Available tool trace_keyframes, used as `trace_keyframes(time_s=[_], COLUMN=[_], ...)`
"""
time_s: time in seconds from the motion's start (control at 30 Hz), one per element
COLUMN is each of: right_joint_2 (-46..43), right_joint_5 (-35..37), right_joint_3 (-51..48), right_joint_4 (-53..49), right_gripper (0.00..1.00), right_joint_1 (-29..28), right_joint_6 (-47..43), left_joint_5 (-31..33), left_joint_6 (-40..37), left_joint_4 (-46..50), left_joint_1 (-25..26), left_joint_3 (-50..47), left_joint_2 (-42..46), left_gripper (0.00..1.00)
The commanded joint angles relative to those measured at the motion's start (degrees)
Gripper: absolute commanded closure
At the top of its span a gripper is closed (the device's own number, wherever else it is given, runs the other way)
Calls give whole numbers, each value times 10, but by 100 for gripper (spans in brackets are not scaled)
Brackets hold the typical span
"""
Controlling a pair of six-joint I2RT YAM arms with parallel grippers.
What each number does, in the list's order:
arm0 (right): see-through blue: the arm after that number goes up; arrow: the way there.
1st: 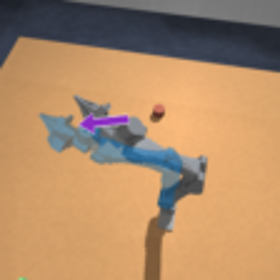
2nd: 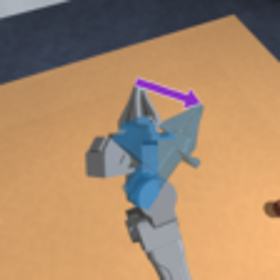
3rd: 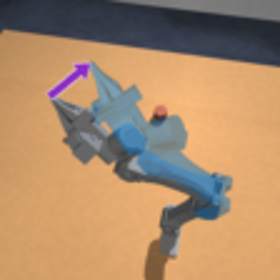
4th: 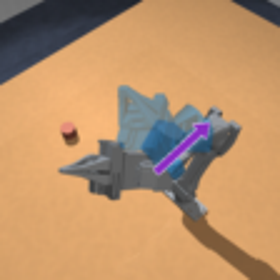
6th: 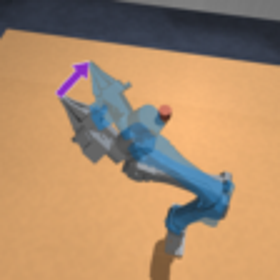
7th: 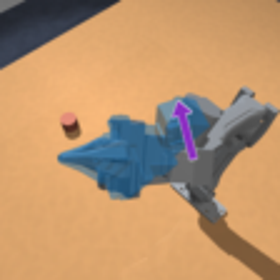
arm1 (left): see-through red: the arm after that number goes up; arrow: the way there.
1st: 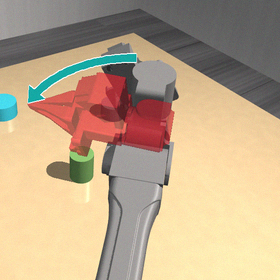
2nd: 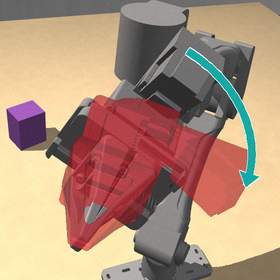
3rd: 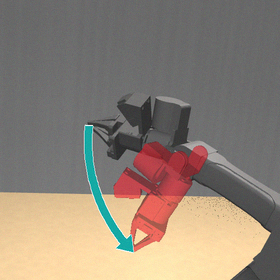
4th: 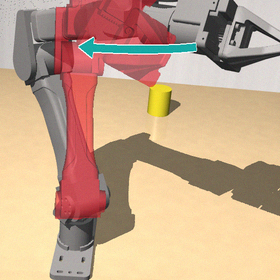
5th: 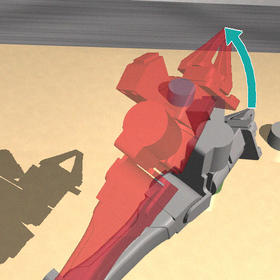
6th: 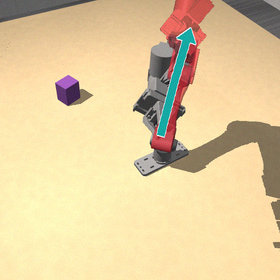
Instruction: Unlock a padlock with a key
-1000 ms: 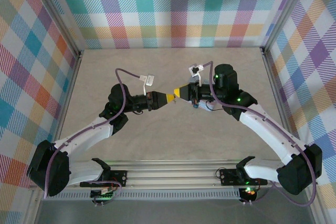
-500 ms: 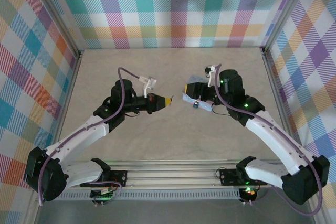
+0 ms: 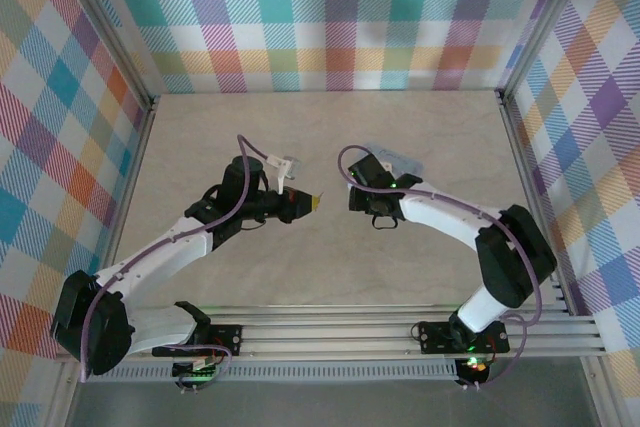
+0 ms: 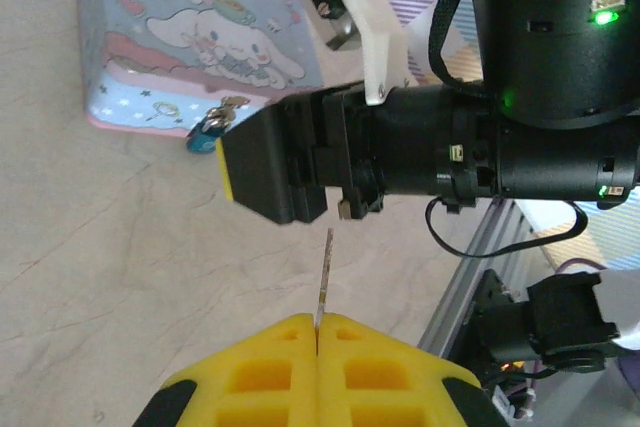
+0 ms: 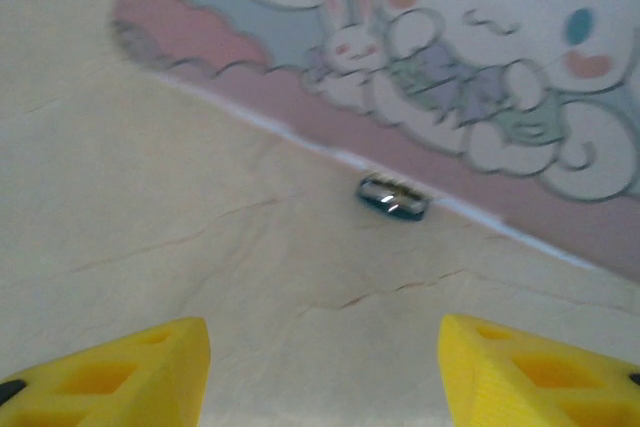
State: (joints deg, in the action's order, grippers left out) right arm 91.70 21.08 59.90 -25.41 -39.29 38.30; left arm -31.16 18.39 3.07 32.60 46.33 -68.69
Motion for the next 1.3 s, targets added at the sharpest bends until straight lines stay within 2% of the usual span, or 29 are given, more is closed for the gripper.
trace_keyframes(time_s=[0.0, 0.37, 0.83, 1.0, 1.27], right_joint_2=[16, 63, -45, -46, 34], right_joint_5=[81, 107, 66, 37, 125], right_joint_3=[23, 11, -94, -110, -59], right_joint_4=[5, 68, 109, 135, 132], right_gripper=[39, 51, 49, 46, 39], right_joint_1=[2, 13, 84, 73, 2], right_joint_6=[18, -7, -49, -12, 27], left_joint_5=[15, 19, 18, 15, 4], left_joint_6=[-18, -15, -1, 9, 3], left_joint_4=[11, -3, -25, -43, -41], left_joint_1=[4, 4, 4, 3, 4], left_joint_3=[-10, -20, -32, -33, -34], left_joint_2=[0, -10, -19, -36, -46], left_gripper=[100, 100, 100, 100, 100])
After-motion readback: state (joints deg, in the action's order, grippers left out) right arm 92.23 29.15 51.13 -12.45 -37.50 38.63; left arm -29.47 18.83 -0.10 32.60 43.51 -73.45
